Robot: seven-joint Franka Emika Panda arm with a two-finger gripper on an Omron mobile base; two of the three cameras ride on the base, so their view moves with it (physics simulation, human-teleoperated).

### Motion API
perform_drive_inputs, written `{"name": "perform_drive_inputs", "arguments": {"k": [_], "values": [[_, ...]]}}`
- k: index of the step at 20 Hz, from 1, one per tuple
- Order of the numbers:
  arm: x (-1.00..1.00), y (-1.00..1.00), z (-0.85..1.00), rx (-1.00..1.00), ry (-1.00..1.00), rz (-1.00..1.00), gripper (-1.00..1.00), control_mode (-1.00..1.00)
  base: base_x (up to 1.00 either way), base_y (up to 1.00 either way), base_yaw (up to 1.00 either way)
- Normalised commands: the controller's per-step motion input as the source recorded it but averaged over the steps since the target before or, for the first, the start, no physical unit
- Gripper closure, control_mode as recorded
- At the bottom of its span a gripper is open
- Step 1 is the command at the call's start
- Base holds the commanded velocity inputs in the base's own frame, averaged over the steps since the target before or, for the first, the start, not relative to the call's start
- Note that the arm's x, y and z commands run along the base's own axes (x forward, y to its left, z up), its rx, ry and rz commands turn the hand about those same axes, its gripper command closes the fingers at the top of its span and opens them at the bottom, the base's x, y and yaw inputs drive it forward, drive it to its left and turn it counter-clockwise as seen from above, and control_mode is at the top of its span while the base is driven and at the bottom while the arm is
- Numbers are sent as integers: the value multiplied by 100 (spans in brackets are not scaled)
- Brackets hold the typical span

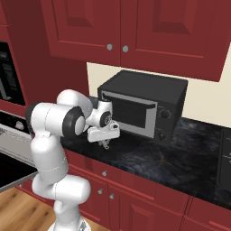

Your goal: Pick up the tongs from the counter and place them near the plate next to the oven.

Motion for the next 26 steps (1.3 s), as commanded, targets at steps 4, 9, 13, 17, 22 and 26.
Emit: {"name": "perform_drive_inputs", "arguments": {"k": [4,9,13,17,22,26], "values": [[0,1,10,-2,4,0,-100,-100,0,0,0],[-35,0,53,-1,1,0,-100,-100,0,0,0],[-99,0,61,0,-6,0,-100,-100,0,0,0],[-100,0,51,1,-11,0,-100,-100,0,0,0],[-100,0,72,2,-12,0,-100,-100,0,0,0],[-100,0,100,1,-6,0,-100,-100,0,0,0]]}}
